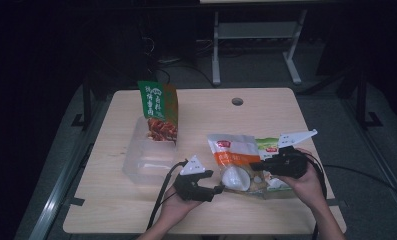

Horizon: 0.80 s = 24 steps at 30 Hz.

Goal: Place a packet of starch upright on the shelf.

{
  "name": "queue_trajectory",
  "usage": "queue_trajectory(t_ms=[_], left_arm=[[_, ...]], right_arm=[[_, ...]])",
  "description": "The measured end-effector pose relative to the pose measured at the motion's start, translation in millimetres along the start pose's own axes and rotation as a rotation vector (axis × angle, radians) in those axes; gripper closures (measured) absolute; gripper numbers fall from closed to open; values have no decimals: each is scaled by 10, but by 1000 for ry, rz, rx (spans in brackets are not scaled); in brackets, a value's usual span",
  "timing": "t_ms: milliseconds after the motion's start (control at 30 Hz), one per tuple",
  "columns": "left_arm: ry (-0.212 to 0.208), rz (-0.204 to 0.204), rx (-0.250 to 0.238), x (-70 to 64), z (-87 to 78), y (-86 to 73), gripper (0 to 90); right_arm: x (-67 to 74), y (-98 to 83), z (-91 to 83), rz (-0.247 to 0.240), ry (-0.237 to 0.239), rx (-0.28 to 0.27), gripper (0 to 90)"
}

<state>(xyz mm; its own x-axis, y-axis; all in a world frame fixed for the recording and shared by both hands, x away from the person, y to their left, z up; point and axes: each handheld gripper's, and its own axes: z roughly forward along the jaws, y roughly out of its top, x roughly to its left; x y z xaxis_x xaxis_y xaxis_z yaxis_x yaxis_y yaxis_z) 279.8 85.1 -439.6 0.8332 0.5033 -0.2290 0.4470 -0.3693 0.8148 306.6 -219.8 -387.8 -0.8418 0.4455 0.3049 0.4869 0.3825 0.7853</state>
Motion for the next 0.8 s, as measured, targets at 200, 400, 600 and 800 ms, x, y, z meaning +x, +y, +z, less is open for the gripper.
queue_trajectory(t_ms=[200,400,600,800], left_arm=[[-57,-64,-19,158,159,22,499],[-67,-45,0,120,182,118,795],[1,-21,-4,84,124,110,877],[55,-5,-11,90,45,74,888]], right_arm=[[53,-8,57,-35,-15,40,897],[53,-30,137,-32,-13,64,896],[48,-40,202,-14,-38,81,895],[8,-51,271,26,-54,86,892]])
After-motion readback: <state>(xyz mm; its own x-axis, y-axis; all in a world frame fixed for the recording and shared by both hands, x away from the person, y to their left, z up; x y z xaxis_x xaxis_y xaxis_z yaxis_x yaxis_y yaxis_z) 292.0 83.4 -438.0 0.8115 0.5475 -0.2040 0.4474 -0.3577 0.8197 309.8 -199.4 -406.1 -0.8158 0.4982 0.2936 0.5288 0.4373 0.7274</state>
